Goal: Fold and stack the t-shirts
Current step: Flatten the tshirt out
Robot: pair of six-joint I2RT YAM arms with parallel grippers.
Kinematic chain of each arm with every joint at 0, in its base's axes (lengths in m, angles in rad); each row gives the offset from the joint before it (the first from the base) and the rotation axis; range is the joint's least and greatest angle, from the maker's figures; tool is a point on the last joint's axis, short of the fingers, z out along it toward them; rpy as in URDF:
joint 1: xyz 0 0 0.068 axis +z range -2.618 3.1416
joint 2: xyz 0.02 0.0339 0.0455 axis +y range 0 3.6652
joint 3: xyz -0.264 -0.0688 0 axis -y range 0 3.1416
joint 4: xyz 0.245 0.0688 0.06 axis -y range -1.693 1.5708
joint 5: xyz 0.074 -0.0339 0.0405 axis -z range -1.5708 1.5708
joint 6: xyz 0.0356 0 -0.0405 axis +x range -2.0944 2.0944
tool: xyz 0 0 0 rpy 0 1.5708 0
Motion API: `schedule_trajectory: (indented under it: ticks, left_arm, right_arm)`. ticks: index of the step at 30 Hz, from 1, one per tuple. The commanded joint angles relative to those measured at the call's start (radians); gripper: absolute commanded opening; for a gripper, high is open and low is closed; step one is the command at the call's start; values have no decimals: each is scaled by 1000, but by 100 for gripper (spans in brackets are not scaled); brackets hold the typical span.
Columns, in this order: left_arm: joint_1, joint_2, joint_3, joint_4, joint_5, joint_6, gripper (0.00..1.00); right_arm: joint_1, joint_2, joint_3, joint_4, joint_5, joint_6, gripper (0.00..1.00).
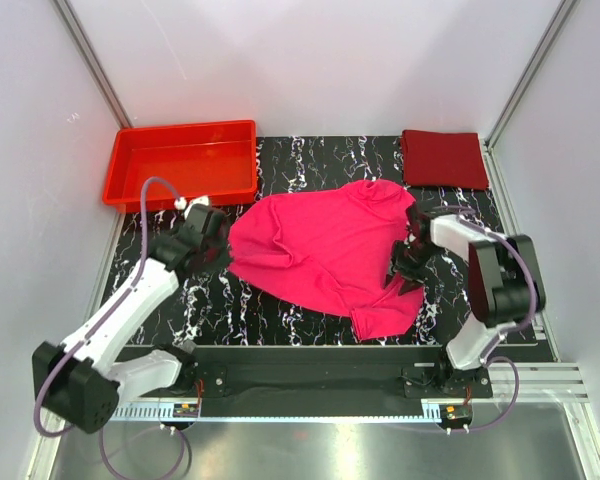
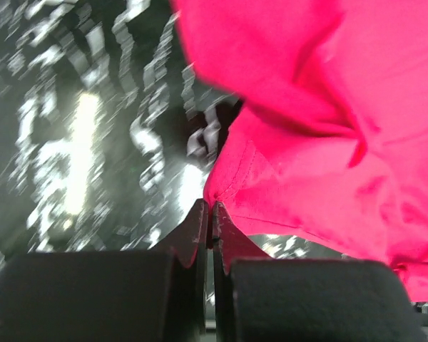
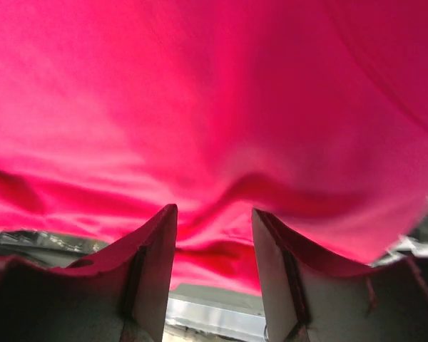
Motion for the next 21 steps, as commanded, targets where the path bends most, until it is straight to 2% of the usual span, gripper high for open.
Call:
schedule_trajectory:
  ticks: [1, 3, 7, 10, 11, 15, 17, 18, 19, 20, 21]
  left_arm:
    - [-2, -73, -52, -127, -126, -62, 0]
    - [1, -119, -52, -187, -170, -96, 0]
    - [11, -151, -37, -234, -239, -115, 0]
    - [14, -161, -32, -231, -244, -107, 0]
    - [14, -162, -34, -224, -241, -98, 0]
    - [14, -155, -40, -180, -207, -67, 0]
    - [12, -145, -48, -159, -178, -50, 0]
    - [14, -142, -51, -146, -169, -47, 0]
    - [14, -139, -52, -139, -149, -44, 0]
    - [14, -132, -55, -134, -141, -40, 0]
    - [12, -128, -57, -123, -126, -36, 0]
  right_arm:
    - [67, 137, 97, 59, -24, 3, 53]
    - [128, 214, 209, 64, -44, 11, 54]
    - [226, 395, 564, -26, -74, 22, 54]
    - [239, 380, 694, -108, -62, 17, 57]
    - [237, 359, 691, -120, -29, 10, 58]
    - [219, 175, 509, -116, 57, -26, 66]
    - [199, 29, 320, -81, 19, 22, 65]
    - [196, -17, 254, -27, -11, 52, 63]
    - [196, -104, 123, 10, -49, 83, 55]
    - [199, -141, 54, 62, -150, 156, 52]
    - [200, -175, -19, 185, -200, 193, 50]
